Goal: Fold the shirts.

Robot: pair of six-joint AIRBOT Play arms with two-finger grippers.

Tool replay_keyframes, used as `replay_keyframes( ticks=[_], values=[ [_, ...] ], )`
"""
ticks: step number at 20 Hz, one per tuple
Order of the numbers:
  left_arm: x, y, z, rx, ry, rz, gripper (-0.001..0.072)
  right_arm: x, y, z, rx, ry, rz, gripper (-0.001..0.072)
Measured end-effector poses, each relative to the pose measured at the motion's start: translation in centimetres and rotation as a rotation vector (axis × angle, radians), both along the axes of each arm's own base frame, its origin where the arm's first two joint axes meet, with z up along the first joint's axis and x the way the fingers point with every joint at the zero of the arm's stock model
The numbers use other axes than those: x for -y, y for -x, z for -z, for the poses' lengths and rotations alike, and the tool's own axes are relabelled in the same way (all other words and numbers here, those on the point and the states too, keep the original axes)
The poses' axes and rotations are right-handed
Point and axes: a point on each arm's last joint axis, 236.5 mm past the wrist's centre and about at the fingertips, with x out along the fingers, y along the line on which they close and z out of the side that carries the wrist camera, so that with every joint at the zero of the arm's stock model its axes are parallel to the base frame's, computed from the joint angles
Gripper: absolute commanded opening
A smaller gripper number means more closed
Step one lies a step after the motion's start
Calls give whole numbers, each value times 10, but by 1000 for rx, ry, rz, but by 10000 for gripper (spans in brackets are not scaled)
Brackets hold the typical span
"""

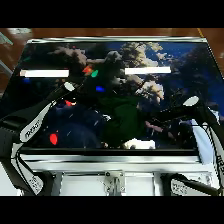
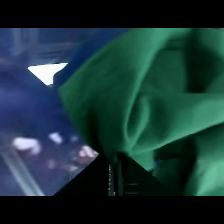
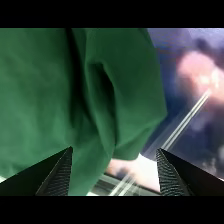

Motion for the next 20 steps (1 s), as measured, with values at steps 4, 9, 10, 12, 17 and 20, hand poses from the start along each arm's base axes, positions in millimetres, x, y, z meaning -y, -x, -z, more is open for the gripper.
replay_keyframes(
  ticks=[4, 9, 10, 12, 17, 20],
  values=[
    [5, -9, -16, 49, 27, 14, 41, -20, -1, 20, -34, -11, -7, 636],
    [10, -21, -34, 120, 45, 42, 40, -53, 6, 37, -74, -29, -38, 82],
    [11, -24, -39, 136, 49, 48, 39, -57, 6, 37, -75, -33, -40, 82],
    [13, -31, -57, 187, 51, 64, 38, -61, 5, 30, -57, -39, -58, 81],
    [0, -58, -175, 529, -25, 143, 39, -61, -36, -70, 269, -65, -157, 81],
    [-23, -59, -299, 826, -81, 131, 39, -52, -64, -187, 617, -37, -170, 81]
  ],
)
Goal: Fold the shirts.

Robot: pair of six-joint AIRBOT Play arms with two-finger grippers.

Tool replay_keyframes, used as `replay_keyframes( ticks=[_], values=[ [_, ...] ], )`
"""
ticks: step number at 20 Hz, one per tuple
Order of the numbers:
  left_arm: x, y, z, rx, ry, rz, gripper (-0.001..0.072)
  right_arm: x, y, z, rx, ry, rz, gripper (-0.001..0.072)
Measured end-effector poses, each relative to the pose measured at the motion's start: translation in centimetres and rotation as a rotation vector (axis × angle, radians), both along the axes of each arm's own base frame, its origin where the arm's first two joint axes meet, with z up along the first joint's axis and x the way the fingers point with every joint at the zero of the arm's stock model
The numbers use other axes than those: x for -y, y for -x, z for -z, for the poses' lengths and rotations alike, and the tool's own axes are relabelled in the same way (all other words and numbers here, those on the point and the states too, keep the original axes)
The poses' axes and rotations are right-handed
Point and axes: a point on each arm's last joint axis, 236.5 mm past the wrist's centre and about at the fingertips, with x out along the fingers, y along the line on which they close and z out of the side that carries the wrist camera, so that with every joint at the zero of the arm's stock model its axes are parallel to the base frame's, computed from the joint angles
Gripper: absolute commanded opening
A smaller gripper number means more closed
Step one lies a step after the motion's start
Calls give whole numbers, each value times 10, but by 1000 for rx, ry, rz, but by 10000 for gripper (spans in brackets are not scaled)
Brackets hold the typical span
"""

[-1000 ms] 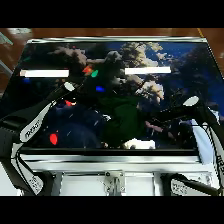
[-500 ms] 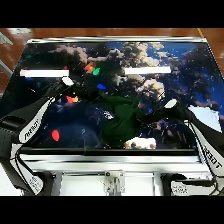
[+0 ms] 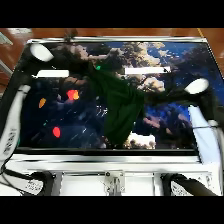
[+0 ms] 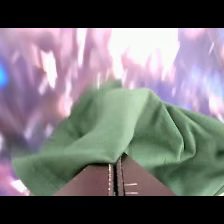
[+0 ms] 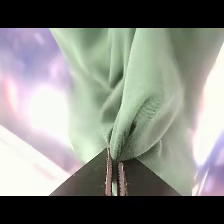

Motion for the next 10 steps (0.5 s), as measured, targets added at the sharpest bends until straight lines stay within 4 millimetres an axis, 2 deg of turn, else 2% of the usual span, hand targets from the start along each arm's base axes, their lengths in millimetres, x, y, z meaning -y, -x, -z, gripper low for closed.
replay_keyframes(
  ticks=[2, 3, 4, 5, 7, 8, 10],
  values=[
    [-22, 18, -90, 207, 0, -33, 39, 6, -2, -86, 245, -2, 25, 81],
    [-33, 31, -130, 303, 5, -51, 39, 8, 4, -126, 352, -8, 39, 81],
    [-43, 50, -168, 395, 11, -66, 39, 11, 11, -166, 461, -15, 59, 81],
    [-53, 70, -201, 475, 15, -80, 40, 14, 21, -196, 543, -21, 73, 81],
    [-67, 110, -251, 599, 31, -99, 39, 17, 44, -248, 673, -41, 93, 81],
    [-72, 127, -266, 636, 28, -102, 39, 17, 54, -262, 706, -49, 97, 81],
    [-80, 156, -278, 668, 0, -96, 39, 18, 73, -277, 738, -43, 92, 81]
  ],
)
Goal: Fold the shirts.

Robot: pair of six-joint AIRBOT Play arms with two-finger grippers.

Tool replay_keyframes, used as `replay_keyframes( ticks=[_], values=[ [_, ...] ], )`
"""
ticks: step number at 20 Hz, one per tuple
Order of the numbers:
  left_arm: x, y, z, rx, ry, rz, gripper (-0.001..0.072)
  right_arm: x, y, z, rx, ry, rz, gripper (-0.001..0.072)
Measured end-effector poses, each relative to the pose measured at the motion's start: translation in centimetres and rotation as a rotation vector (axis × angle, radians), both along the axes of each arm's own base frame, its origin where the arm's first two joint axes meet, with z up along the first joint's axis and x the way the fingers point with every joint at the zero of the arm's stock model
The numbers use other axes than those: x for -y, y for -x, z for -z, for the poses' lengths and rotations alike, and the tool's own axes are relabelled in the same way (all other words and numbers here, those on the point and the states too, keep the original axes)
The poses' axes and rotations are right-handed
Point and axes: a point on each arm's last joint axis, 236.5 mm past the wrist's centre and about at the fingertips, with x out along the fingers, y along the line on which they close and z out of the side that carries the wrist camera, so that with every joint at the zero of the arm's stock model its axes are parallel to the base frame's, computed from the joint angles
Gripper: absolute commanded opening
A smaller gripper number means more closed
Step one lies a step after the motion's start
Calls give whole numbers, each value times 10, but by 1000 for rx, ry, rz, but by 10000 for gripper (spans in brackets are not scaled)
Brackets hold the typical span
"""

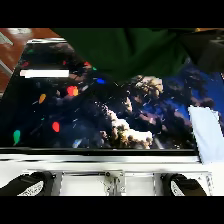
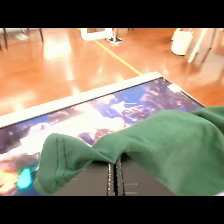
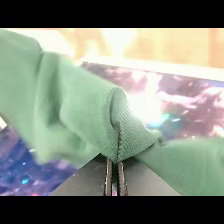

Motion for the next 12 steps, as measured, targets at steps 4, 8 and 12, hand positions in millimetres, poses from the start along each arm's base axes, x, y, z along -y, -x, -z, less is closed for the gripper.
replay_keyframes(
  ticks=[4, 8, 12],
  values=[
    [-18, 24, 32, -92, -145, -34, 39, 4, 23, 15, -59, 88, -4, 81],
    [-28, 23, 103, -302, -264, -40, 39, 12, 32, 44, -149, 190, -5, 81],
    [-30, 14, 196, -557, -328, -31, 39, 16, 17, 84, -267, 284, -41, 81]
  ],
)
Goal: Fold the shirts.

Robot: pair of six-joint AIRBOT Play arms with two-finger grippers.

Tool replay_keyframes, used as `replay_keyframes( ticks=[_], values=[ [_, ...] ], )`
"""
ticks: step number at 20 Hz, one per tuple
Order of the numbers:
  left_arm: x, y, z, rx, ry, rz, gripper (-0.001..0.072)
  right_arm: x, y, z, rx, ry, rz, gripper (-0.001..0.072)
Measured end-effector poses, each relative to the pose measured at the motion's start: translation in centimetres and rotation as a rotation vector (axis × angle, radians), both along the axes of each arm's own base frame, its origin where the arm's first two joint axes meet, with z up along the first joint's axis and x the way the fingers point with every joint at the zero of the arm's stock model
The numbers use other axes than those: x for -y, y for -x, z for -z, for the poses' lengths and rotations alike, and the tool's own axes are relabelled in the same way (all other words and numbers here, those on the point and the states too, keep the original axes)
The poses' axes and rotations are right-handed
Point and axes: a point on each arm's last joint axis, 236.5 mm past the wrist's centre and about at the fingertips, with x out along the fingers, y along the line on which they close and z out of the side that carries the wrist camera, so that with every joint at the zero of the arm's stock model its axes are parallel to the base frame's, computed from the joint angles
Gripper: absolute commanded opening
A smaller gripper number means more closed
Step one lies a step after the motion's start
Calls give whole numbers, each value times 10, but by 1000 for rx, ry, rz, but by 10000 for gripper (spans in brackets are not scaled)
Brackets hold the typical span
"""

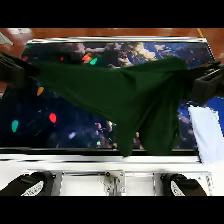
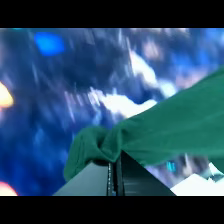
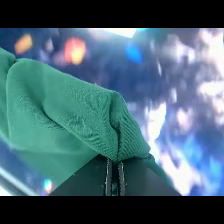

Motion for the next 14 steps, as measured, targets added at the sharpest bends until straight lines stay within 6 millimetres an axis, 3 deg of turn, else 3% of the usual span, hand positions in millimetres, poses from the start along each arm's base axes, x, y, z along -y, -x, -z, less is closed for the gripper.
replay_keyframes(
  ticks=[4, 7, 10, 12, 13, 14],
  values=[
    [0, -2, 106, -236, -23, -41, 40, -6, -42, 65, -202, 33, -62, 82],
    [5, 5, 171, -363, 8, -69, 40, -17, -93, 124, -343, -18, -79, 82],
    [15, 8, 216, -429, 75, -110, 40, -30, -148, 185, -444, -124, -44, 82],
    [23, 5, 234, -454, 132, -136, 40, -38, -179, 222, -501, -213, -4, 89],
    [27, 4, 241, -467, 151, -147, 40, -41, -189, 240, -532, -251, 14, 174],
    [31, 2, 248, -477, 170, -155, 40, -45, -198, 255, -559, -289, 31, 449]
  ],
)
